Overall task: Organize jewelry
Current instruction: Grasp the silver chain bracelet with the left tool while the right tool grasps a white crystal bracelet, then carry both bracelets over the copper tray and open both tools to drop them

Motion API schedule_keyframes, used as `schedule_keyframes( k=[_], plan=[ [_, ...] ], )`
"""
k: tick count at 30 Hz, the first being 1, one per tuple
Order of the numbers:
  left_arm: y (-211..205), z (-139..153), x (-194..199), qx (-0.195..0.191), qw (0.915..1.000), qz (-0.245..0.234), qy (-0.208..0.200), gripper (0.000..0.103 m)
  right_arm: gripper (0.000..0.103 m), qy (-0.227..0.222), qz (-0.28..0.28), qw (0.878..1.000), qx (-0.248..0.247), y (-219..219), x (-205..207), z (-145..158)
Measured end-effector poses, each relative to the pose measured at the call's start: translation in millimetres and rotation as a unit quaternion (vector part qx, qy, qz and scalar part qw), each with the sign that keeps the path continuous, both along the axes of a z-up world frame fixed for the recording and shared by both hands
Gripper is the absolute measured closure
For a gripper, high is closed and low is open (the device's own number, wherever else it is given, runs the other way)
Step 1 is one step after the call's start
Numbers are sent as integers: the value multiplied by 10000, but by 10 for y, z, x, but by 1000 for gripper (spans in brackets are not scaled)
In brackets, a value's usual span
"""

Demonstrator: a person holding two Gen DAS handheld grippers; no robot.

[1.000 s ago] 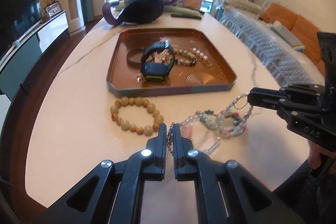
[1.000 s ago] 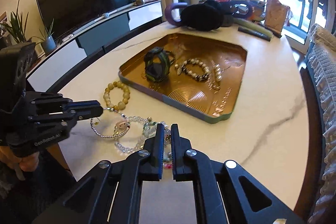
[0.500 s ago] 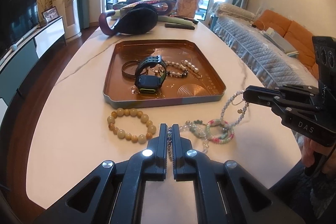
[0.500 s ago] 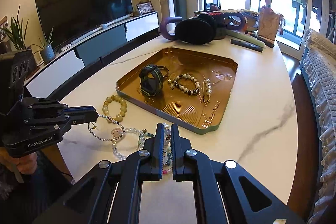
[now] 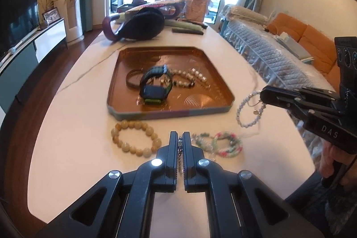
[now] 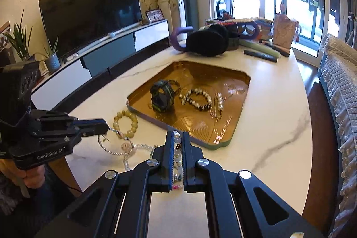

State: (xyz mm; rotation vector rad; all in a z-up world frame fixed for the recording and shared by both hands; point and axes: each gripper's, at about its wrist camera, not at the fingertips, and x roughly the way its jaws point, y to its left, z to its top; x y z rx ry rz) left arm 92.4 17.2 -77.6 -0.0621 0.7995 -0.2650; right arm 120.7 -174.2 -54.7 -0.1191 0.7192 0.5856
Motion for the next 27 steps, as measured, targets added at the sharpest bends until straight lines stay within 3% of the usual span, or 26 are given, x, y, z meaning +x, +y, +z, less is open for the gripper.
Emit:
schedule_keyframes(
  k=[6, 17, 27],
  plan=[
    [22, 319, 46, -30, 9992, -5, -411, 99, 98, -267, 15, 9996, 74, 85, 51, 205],
    [237, 526, 303, -152, 9982, 163, -561, 99, 98, -338, 66, 9988, 361, 220, 296, 384],
    [322, 659, 665, -268, 9969, 213, -710, 99, 98, -497, -1, 9982, 322, 247, 594, 497]
  ],
)
